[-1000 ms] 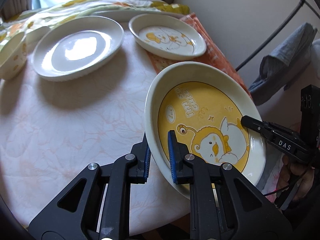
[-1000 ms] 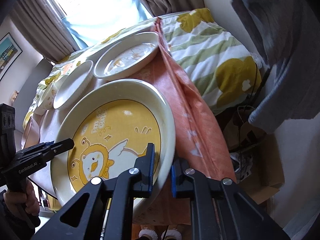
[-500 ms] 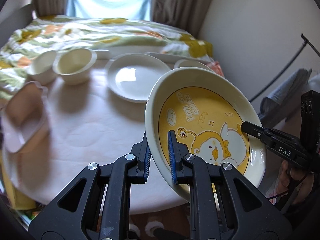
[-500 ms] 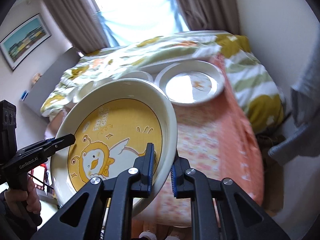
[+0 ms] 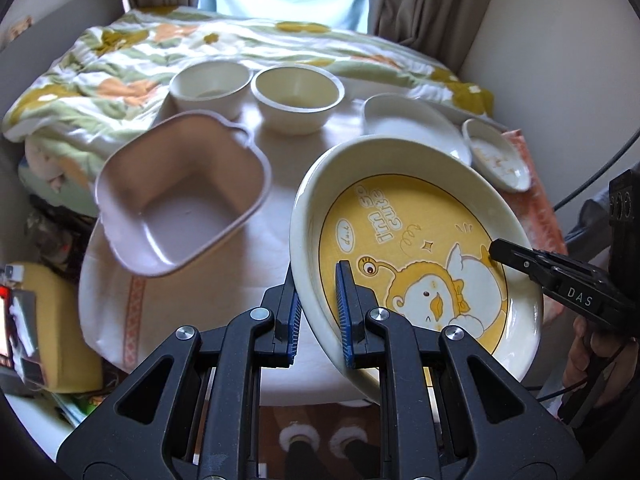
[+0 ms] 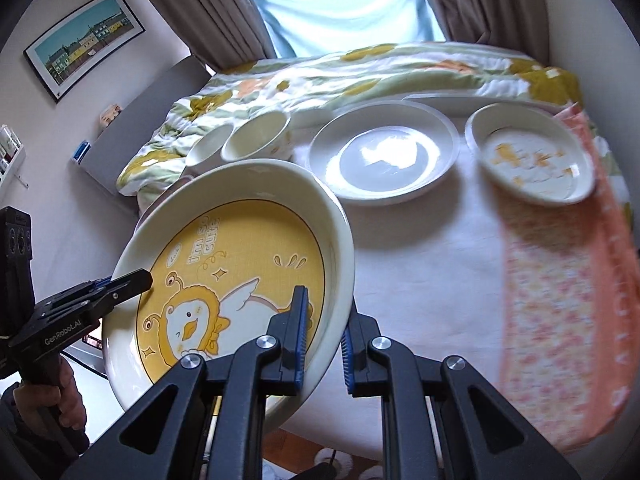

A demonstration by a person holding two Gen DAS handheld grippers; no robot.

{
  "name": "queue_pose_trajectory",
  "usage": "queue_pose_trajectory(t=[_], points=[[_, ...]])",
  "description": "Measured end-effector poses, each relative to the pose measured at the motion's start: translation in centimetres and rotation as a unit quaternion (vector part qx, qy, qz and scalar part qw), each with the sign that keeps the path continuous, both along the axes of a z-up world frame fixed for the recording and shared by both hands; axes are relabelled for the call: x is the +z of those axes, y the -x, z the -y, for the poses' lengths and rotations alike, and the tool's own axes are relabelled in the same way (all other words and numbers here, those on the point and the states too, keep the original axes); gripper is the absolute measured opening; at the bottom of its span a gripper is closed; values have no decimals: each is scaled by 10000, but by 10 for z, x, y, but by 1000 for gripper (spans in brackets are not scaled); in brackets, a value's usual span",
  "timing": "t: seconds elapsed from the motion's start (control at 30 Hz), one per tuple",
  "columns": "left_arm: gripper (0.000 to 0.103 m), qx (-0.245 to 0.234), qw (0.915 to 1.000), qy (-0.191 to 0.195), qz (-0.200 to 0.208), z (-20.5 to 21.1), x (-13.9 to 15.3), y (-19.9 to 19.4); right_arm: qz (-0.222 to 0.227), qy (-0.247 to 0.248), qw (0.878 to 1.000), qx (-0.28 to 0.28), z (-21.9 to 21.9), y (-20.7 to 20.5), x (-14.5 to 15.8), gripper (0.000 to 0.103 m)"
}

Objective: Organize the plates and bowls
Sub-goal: 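Lift the yellow duck plate with the left gripper and carry it toward the table center, then lower the yellow duck plate onto the table and open the left gripper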

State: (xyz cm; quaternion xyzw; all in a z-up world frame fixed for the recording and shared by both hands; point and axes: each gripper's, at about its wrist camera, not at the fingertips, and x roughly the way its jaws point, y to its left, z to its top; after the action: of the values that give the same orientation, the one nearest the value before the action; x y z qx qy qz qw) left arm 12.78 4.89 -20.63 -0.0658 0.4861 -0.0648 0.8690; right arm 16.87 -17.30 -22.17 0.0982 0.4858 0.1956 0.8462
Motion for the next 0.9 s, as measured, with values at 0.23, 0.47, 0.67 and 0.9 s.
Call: queue_pose_trajectory(t=[0.23, 0.47, 0.67, 0.9], points=[[14, -291, 9994, 94, -191, -15, -34, -15, -156, 46, 9994, -290, -16, -2, -31, 14], [14, -483, 9979, 81, -420, -17, -63, -35, -213, 198, 9986, -433, -23, -10, -51, 14], [14, -642, 9969, 85, -450, -20, -73, -45, -183, 437, 9972, -576, -31, -16, -55, 14], [14, -714, 9955, 129, -617, -23, -83, -46, -396, 391, 9961, -680, -29, -12, -62, 15]])
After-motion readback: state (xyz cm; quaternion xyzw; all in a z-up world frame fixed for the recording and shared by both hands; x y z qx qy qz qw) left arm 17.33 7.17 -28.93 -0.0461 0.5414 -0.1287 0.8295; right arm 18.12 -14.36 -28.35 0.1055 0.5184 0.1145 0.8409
